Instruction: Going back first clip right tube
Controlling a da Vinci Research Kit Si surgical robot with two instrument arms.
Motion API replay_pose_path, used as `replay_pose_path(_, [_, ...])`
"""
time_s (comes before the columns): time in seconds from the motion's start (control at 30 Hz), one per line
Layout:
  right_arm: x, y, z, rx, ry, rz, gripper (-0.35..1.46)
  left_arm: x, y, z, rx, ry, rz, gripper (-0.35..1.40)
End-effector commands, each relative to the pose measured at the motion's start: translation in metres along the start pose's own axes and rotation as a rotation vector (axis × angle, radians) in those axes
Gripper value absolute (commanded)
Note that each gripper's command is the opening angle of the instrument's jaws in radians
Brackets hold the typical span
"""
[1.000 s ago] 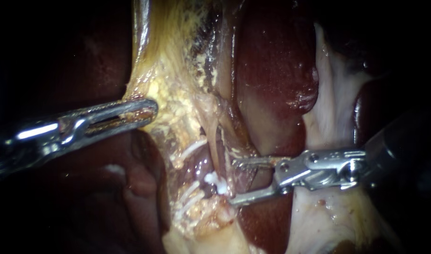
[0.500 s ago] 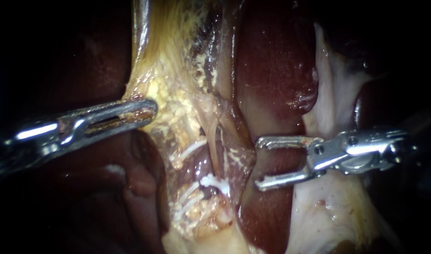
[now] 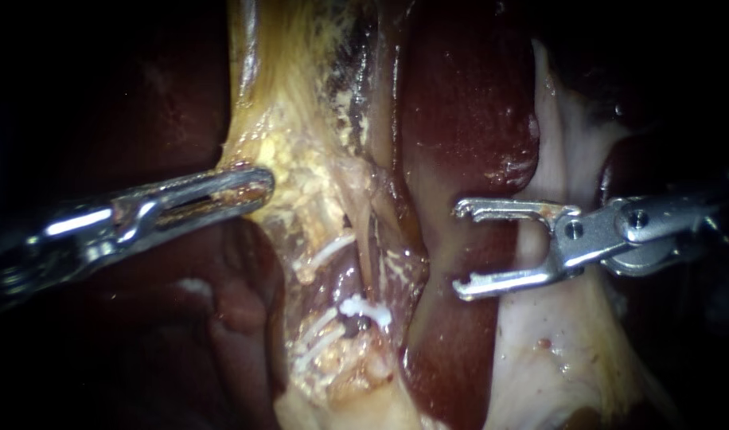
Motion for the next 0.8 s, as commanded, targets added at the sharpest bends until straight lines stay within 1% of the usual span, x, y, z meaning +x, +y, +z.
replay_pose_path(0.03, [-0.0001,0.0,0.0,0.0,0.0,0.0,0.6,0.0001,0.0001,0.0007,-0.002,0.007,0.0,-0.35])
replay_pose_path(0.23, [-0.0001,0.0,0.0,0.006,0.001,0.0,0.6,0.0005,0.0004,0.0037,0.0,0.015,0.003,-0.35])
replay_pose_path(0.37, [-0.0001,-0.0001,0.0,0.006,0.001,0.0,0.6,0.0006,0.0005,0.0048,0.004,0.019,0.003,-0.35])
replay_pose_path(0.5, [0.0,-0.0001,0.0,0.006,0.001,0.0,0.6,0.0006,0.0003,0.0051,0.006,0.019,0.003,-0.35])
replay_pose_path(0.8, [0.0001,0.0,0.0001,0.004,0.004,0.002,0.6,0.0006,0.0003,0.0048,0.007,0.02,0.003,-0.35])
